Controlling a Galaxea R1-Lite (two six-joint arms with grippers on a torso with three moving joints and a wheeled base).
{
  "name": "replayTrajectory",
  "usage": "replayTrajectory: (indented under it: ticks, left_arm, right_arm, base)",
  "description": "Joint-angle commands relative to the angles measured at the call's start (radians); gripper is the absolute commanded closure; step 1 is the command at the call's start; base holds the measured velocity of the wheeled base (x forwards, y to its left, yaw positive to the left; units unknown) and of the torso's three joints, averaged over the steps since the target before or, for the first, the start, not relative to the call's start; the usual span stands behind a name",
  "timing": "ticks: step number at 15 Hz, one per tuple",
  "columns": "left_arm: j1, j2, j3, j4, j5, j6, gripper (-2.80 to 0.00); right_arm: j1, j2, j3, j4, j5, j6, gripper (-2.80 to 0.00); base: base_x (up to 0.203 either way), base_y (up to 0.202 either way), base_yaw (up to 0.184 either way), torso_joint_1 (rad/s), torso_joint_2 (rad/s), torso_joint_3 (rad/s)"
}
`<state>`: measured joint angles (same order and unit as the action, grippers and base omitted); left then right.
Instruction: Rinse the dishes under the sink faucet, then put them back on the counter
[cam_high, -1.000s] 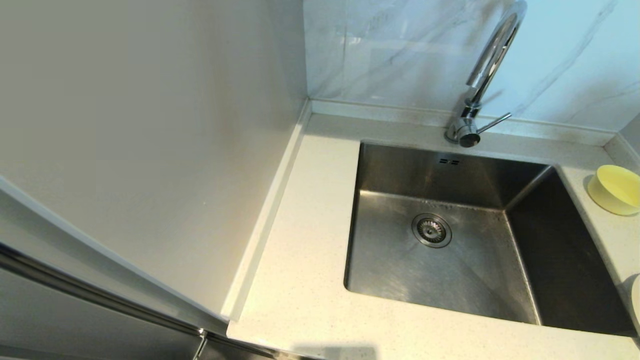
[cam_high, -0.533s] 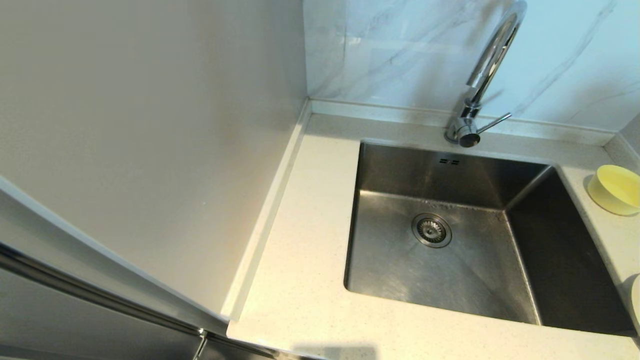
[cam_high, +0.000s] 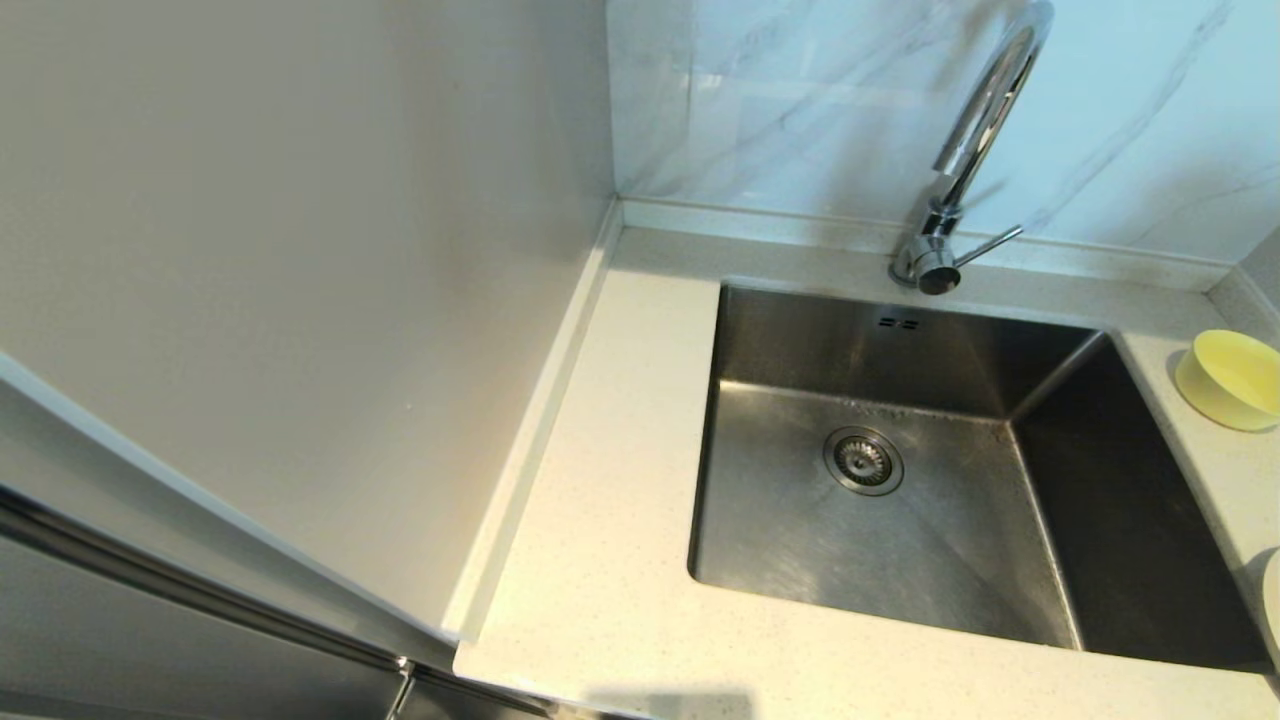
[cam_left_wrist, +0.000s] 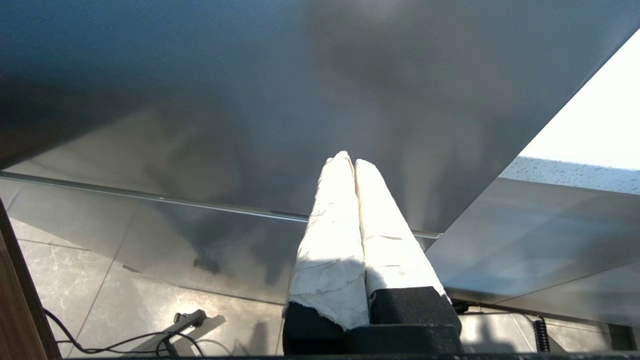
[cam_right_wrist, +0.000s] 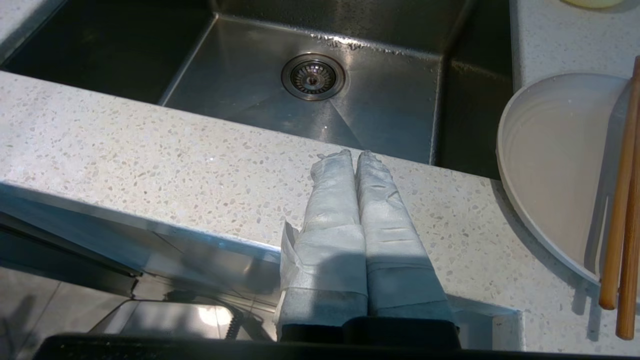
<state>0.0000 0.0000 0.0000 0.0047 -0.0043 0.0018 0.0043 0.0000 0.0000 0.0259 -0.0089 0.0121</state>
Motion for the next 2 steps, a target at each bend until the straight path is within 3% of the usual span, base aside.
replayTrajectory:
  ticks: [1, 2]
  left_arm:
    - [0.000, 0.000, 0.000, 0.000, 0.000, 0.000, 0.00]
    - [0.000, 0.000, 0.000, 0.000, 0.000, 0.000, 0.00]
  right_arm:
    - [0.000, 0.003, 0.008, 0.000, -0.001, 0.009, 0.00]
    - [0.000, 0.002, 0.008, -0.001, -0.002, 0.014, 0.00]
  base:
    - [0.000, 0.000, 0.000, 0.000, 0.00, 0.000]
    - [0.000, 0.000, 0.000, 0.000, 0.00, 0.000]
